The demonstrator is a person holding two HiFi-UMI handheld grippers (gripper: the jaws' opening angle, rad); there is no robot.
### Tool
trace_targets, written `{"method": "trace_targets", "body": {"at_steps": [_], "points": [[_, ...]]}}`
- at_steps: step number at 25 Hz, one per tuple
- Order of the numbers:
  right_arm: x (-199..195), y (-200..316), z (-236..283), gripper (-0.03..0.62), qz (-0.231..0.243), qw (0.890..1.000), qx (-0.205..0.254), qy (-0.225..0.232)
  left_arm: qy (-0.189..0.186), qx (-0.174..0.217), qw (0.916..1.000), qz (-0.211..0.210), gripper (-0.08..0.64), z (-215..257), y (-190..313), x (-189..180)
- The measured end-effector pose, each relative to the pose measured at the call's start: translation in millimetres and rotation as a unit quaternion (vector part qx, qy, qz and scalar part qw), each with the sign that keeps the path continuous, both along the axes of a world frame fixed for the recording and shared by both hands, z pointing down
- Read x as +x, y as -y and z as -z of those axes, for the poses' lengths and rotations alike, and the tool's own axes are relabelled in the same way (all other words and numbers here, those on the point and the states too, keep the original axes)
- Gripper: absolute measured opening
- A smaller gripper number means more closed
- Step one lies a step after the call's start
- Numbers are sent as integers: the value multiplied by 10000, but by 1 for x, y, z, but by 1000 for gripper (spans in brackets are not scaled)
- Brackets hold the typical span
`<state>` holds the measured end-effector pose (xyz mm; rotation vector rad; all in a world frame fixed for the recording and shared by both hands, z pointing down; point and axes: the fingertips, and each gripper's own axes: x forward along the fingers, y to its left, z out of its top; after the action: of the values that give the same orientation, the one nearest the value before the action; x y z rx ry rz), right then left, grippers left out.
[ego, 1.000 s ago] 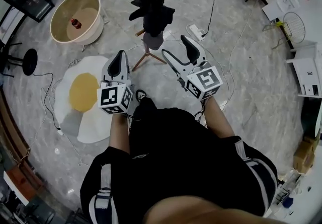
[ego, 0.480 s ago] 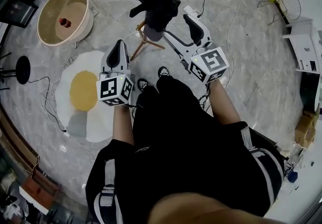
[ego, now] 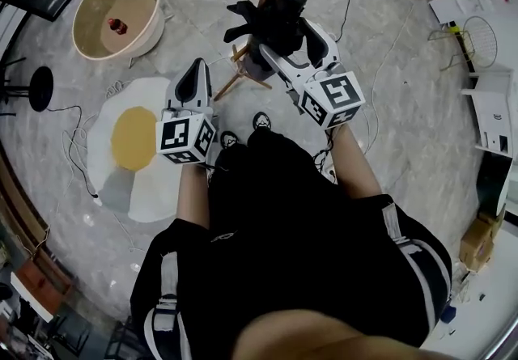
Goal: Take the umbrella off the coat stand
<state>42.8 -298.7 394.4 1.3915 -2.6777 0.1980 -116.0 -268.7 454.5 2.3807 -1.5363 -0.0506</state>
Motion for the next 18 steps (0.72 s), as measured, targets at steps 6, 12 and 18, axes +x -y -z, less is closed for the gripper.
{"method": "trace_targets", "body": {"at_steps": [6,12,18], "points": [[-14,19,-13,394,251,9996,-123,-96,30,-74,9998,187,3,-6,8,-5],[-28,32,-21,349,395,9987,-176,-276,39,-142,9993,353,4,-10,13,-14],[-33,35,-26,327,394,9981,-36,-466,52,-204,9986,481,5,-16,15,-20]]}}
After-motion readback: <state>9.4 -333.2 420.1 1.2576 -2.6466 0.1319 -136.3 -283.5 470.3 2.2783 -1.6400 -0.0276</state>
